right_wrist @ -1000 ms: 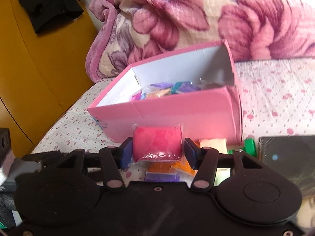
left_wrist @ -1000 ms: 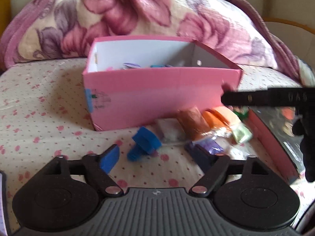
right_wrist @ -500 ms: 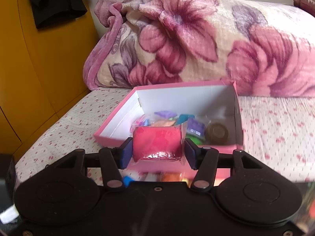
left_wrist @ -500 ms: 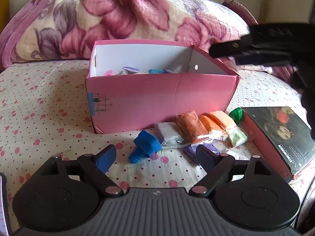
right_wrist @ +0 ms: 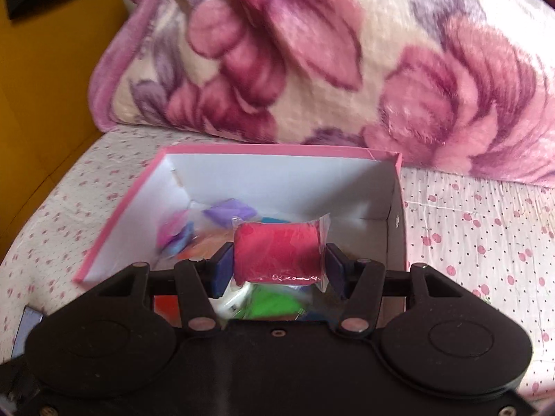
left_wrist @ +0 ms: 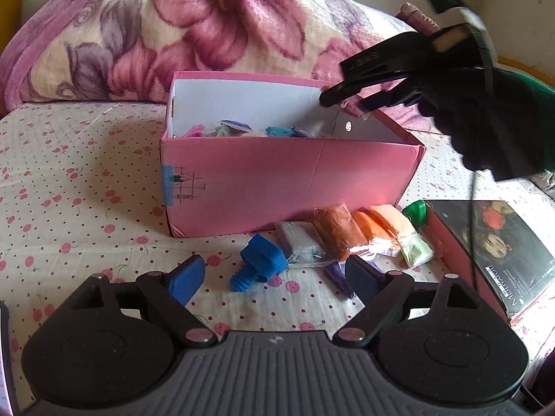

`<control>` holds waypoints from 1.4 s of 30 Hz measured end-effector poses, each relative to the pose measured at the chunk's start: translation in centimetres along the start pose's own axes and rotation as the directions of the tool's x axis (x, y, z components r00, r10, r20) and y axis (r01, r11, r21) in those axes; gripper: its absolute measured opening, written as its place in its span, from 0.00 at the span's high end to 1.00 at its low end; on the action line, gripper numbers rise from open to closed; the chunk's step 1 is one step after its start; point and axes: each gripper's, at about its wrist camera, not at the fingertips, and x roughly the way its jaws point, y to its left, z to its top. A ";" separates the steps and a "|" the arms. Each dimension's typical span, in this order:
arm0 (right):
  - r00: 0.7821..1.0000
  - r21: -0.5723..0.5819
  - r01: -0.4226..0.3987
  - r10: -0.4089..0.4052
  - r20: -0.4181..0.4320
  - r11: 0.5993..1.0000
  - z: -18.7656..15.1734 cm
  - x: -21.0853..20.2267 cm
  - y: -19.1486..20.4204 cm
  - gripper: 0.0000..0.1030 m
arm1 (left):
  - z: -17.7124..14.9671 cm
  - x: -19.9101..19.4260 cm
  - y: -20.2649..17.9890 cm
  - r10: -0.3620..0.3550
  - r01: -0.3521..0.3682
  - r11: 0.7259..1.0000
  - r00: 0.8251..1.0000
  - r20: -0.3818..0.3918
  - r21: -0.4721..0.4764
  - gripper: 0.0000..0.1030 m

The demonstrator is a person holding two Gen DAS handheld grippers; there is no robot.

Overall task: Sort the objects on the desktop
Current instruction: 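Lower the pink bag into the box and open the right tool while left returns to the bed, then grasp the blue bolt with the left tool while the right tool grasps the white bag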

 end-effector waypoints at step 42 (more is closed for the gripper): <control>0.993 0.123 -0.027 0.012 0.120 0.992 -13.9 -8.0 1.9 0.29 | 0.0 1.9 2.0 -0.032 0.033 0.998 0.999 0.010 -0.053 0.15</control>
